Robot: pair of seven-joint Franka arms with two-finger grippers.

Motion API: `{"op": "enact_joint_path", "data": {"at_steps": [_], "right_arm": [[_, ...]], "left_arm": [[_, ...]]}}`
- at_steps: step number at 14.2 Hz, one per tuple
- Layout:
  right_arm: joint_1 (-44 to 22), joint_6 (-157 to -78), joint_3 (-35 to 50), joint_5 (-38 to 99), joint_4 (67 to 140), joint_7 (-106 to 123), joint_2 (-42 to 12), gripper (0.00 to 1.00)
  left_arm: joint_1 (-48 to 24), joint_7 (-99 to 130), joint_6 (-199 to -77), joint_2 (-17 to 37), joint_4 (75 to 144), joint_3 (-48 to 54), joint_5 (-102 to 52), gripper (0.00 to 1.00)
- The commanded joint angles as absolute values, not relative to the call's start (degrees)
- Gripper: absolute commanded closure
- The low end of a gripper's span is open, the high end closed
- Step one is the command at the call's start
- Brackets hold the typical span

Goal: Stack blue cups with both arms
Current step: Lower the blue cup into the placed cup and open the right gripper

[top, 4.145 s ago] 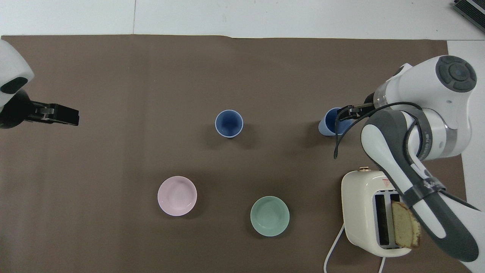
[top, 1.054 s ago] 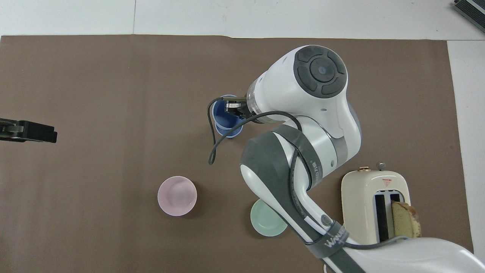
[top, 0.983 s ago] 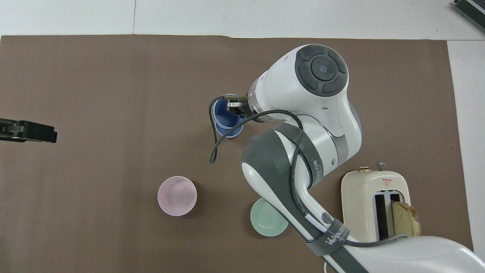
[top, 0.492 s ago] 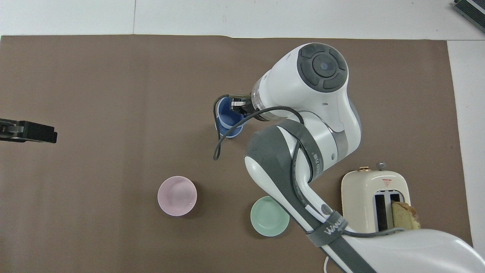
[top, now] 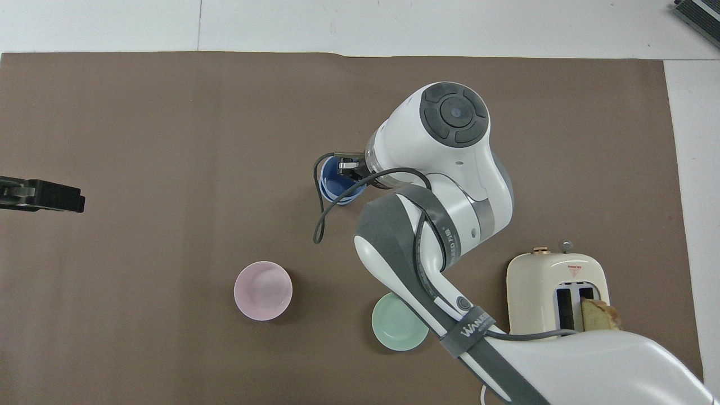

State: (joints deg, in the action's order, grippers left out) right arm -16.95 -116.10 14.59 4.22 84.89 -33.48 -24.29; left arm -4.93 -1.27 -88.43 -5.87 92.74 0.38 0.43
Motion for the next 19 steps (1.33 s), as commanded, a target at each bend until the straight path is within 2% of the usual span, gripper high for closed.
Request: {"op": "enact_joint_path", "data": {"at_steps": [1,8,9,10,11,13,14,15,16,19], "right_arm": [[-16.96,-118.29,14.94,2.64,85.78,-34.37,-25.05,1.0],[-16.96,-119.27,14.94,2.37,85.87,-34.63,-26.54,1.0],[-16.79,-119.35,14.94,2.37,86.13,-34.72,-26.54,0.95],[-16.61,-119.36,14.94,2.46,86.13,-34.8,-26.72,0.65],[-16.52,-119.36,14.94,2.46,86.13,-34.8,-26.72,0.53],[-16.44,-119.36,14.94,2.46,86.13,-34.8,-26.81,0.38],[-16.35,-119.44,14.94,2.46,86.13,-34.63,-26.81,0.36],[-16.35,-119.79,14.94,2.46,86.05,-34.54,-26.81,0.24],[-16.26,-120.14,14.94,2.37,86.04,-34.54,-26.72,0.0],[-15.73,-120.15,14.94,2.55,85.52,-34.28,-26.81,0.0]], "left_arm": [[-4.31,-1.84,-87.89,-7.03,93.6,0.53,-0.35,0.0],[-4.31,-1.85,-87.89,-7.03,93.6,0.53,-0.35,0.0],[-4.31,-1.85,-87.89,-7.03,93.6,0.53,-0.35,0.0],[-4.31,-1.85,-87.89,-7.03,93.6,0.53,-0.35,0.0],[-4.39,-1.85,-87.89,-7.03,93.6,0.53,-0.35,0.0],[-4.31,-1.85,-87.89,-7.03,93.6,0.53,-0.35,0.0],[-4.31,-1.85,-87.89,-7.03,93.6,0.53,-0.35,0.0],[-4.39,-1.85,-87.89,-7.03,93.6,0.53,-0.35,0.0],[-4.31,-1.76,-87.89,-7.03,93.6,0.53,-0.35,0.0],[-4.31,-1.85,-87.89,-7.03,93.6,0.53,-0.35,0.0]]}}
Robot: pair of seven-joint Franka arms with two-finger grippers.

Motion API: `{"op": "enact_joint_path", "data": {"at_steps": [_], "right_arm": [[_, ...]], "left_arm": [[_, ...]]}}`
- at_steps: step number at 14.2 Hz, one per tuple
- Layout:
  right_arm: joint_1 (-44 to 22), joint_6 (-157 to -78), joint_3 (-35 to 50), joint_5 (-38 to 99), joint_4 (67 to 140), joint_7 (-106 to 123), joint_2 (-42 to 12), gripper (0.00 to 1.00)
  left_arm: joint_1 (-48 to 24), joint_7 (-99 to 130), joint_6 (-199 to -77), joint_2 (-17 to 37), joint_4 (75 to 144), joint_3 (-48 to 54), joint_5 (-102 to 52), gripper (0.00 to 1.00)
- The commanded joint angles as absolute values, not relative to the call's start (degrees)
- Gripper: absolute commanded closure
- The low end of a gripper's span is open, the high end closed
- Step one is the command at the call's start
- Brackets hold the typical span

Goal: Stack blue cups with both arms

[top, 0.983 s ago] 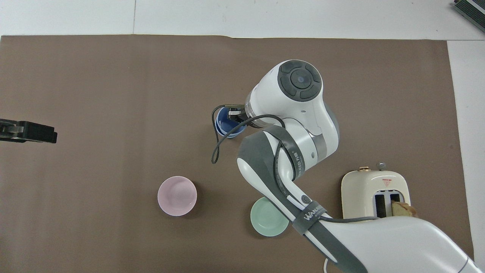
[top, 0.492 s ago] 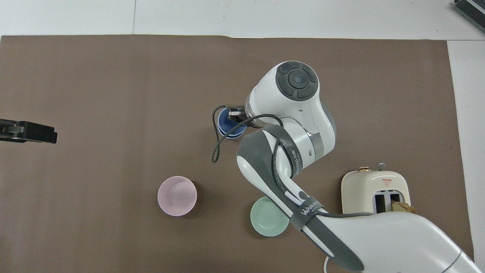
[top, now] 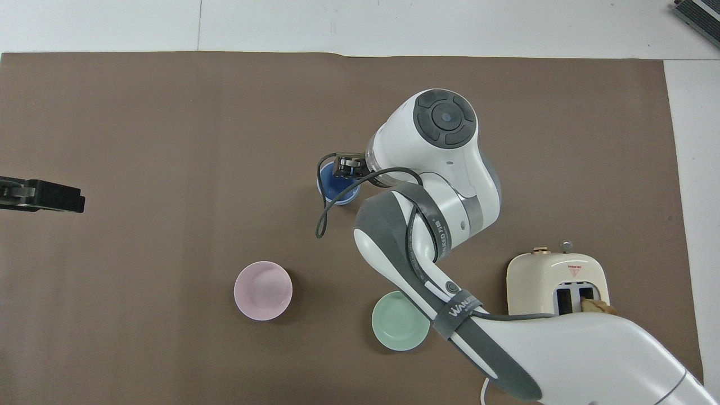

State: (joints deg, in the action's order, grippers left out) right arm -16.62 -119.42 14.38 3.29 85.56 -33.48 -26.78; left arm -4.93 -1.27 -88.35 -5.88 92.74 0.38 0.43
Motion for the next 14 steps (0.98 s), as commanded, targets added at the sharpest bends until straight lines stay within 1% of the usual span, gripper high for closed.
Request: {"op": "enact_joint_path", "data": {"at_steps": [1,5,9,11,14], "right_arm": [[-15.38,-119.89,14.68,2.72,85.17,-34.19,-26.72,0.0],[-11.08,-117.78,14.59,2.29,82.89,-33.14,-26.11,0.0],[-8.18,-111.64,14.41,-1.31,79.29,-27.87,-25.66,0.0],[-6.51,-108.82,14.24,-2.89,78.66,-24.19,-25.32,0.0],[-2.48,-104.43,14.24,-3.52,77.87,-17.77,-23.3,0.0]], "left_arm": [[-4.31,-1.76,-87.89,-7.03,93.6,0.53,-0.35,0.0],[-4.39,-1.85,-87.89,-7.03,93.6,0.53,-0.35,0.0],[-4.31,-1.85,-87.89,-7.03,93.6,0.53,-0.35,0.0],[-4.31,-1.85,-87.89,-7.03,93.6,0.53,-0.35,0.0],[-4.39,-1.76,-87.89,-7.03,93.6,0.53,-0.35,0.0]]}}
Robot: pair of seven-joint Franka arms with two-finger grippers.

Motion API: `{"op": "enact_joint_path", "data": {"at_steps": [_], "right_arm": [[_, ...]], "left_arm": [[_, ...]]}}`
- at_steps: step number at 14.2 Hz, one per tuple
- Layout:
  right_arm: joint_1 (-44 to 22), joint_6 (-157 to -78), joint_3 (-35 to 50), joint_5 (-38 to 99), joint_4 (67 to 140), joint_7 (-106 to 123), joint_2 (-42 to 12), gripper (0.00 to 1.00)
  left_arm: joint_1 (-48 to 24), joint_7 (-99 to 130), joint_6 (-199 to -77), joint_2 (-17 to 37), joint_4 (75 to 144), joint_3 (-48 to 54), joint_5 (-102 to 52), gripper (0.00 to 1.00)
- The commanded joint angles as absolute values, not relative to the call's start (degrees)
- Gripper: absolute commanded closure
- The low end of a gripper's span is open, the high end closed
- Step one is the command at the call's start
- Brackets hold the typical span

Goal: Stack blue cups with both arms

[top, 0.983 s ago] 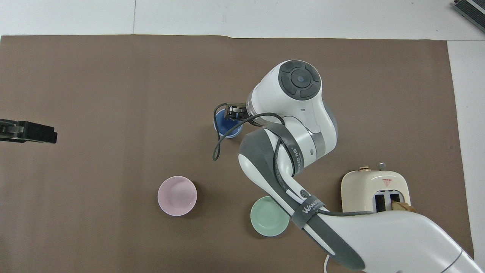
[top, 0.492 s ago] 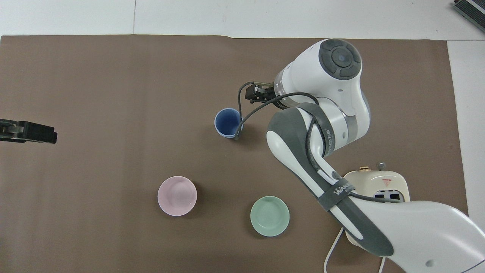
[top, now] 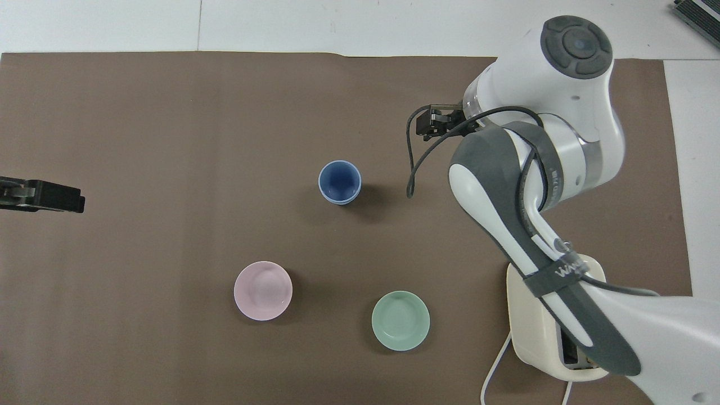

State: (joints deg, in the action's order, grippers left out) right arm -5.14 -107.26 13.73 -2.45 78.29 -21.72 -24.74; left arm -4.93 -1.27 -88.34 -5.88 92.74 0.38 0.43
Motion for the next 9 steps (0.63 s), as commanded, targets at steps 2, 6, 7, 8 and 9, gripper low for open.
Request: {"op": "enact_joint_path", "data": {"at_steps": [2,6,7,8,9], "right_arm": [[-0.01,-101.0,14.15,-3.6,77.87,-14.43,-20.84,0.0],[2.72,-94.23,14.24,-5.45,77.96,-8.71,-16.01,0.0],[3.25,-93.17,14.24,-5.45,77.96,-7.83,-15.21,0.0],[3.86,-92.56,14.24,-5.45,77.96,-7.04,-14.42,0.0],[4.65,-92.2,14.24,-5.36,77.96,-6.16,-13.81,0.0]], "left_arm": [[-4.39,-1.85,-87.89,-7.03,93.6,0.53,-0.35,0.0],[-4.31,-1.85,-87.89,-7.03,93.6,0.53,-0.35,0.0],[-4.31,-1.85,-87.89,-7.03,93.6,0.53,-0.35,0.0],[-4.31,-1.85,-87.89,-7.03,93.6,0.53,-0.35,0.0],[-4.31,-1.85,-87.89,-7.03,93.6,0.53,-0.35,0.0]]}}
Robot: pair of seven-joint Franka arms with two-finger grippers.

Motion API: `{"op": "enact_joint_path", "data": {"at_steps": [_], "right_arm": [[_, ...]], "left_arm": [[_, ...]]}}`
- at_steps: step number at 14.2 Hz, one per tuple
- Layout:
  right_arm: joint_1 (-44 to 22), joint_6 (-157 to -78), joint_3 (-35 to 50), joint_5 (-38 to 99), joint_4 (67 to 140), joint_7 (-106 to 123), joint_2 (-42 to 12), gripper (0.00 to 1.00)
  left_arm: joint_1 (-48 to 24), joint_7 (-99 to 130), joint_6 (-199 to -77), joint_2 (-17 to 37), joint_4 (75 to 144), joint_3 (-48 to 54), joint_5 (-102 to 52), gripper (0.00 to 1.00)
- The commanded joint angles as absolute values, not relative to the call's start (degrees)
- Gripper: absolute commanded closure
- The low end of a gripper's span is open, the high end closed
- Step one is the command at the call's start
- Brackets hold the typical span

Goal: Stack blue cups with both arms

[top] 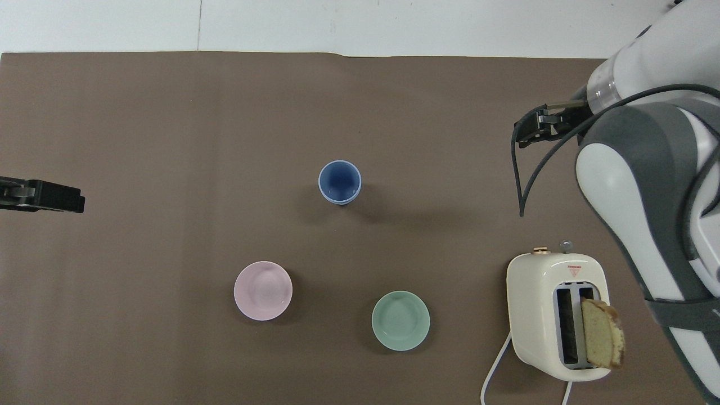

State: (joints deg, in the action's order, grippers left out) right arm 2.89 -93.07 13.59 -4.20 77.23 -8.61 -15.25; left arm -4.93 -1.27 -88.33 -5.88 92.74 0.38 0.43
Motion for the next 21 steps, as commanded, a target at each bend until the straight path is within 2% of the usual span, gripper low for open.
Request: {"op": "enact_joint_path", "data": {"at_steps": [1,7,21], "right_arm": [[5.62,-91.07,14.33,-5.36,77.96,-4.93,-13.1,0.0],[8.0,-88.07,14.33,-4.04,78.05,-3.96,-9.41,0.0],[11.16,-87.98,13.01,-1.67,78.57,-4.31,-8.0,0.0]], "left_arm": [[-4.39,-1.85,-87.89,-7.03,93.6,0.53,-0.35,0.0],[-4.31,-1.85,-87.89,-7.03,93.6,0.53,-0.35,0.0],[-4.31,-1.84,-87.89,-7.03,93.6,0.53,-0.35,0.0]]}}
